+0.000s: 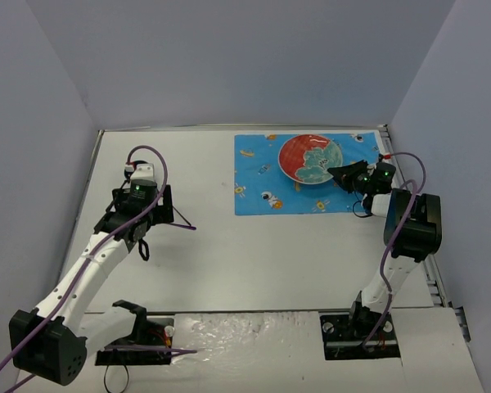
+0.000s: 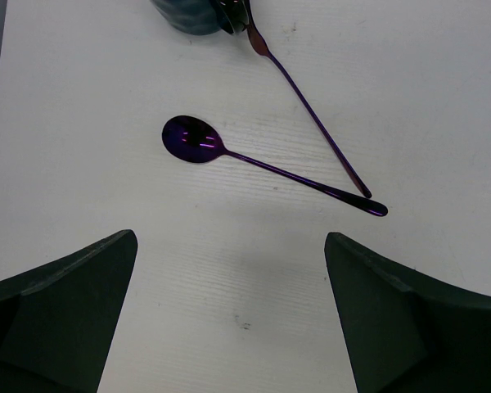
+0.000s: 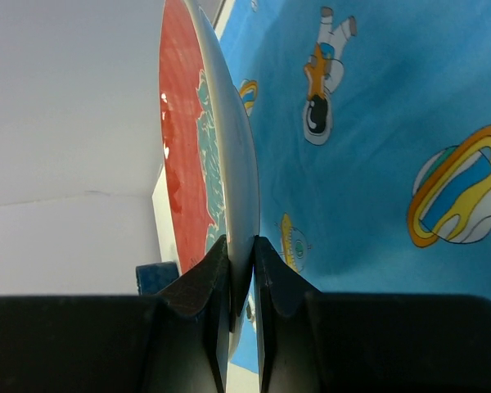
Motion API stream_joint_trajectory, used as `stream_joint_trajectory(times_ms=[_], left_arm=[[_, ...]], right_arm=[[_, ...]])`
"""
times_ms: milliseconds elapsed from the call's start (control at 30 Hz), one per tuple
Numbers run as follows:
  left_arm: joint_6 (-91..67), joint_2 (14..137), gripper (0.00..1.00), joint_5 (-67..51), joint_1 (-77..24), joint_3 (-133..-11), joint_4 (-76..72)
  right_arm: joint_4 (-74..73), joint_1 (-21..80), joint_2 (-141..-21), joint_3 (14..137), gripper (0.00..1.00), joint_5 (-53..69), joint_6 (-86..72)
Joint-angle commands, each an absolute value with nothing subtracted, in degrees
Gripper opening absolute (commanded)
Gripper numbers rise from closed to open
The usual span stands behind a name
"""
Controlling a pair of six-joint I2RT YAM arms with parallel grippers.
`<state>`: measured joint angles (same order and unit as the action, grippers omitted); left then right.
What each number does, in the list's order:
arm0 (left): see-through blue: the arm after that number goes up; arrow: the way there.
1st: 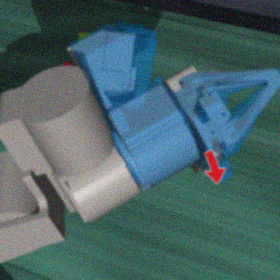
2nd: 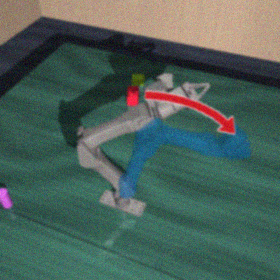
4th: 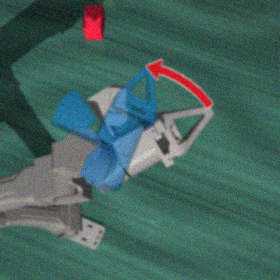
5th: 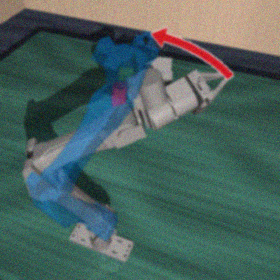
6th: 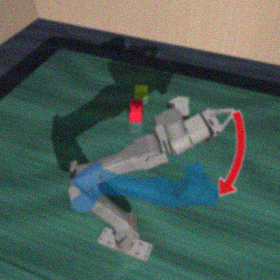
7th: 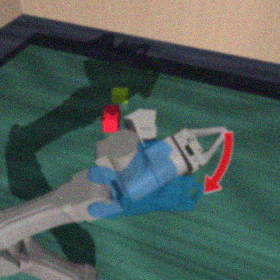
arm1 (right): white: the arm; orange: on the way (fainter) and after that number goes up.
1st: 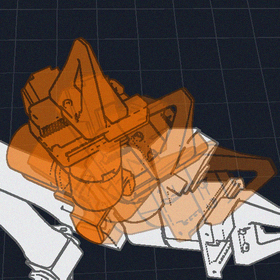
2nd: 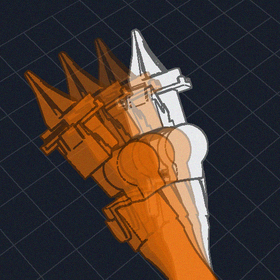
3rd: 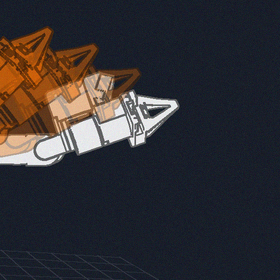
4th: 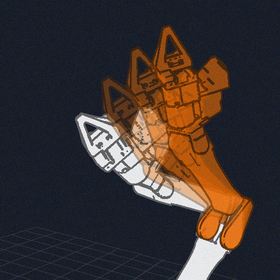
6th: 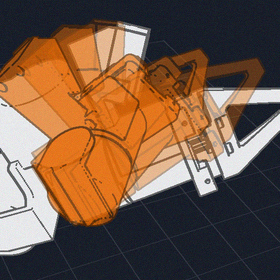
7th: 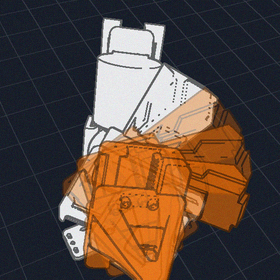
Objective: Set the dinner table for one person
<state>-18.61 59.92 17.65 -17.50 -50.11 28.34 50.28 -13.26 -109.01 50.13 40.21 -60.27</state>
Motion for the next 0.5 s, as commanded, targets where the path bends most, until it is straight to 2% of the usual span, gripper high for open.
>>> stream_joint_trajectory(times_ms=[0, 467], left_arm=[[-17.8, 60.1, 0.97, 18.1, -17.0, -51.2, 25.6], [-17.8, 60.5, 0.97, 18.2, -17.0, -51.2, 25.6]], right_arm=[[64.9, -13.4, -107.0, 53.2, 0.00, 45.7, -62.1], [65.5, -14.6, -111.2, 55.2, 0.00, 46.1, -61.7]])
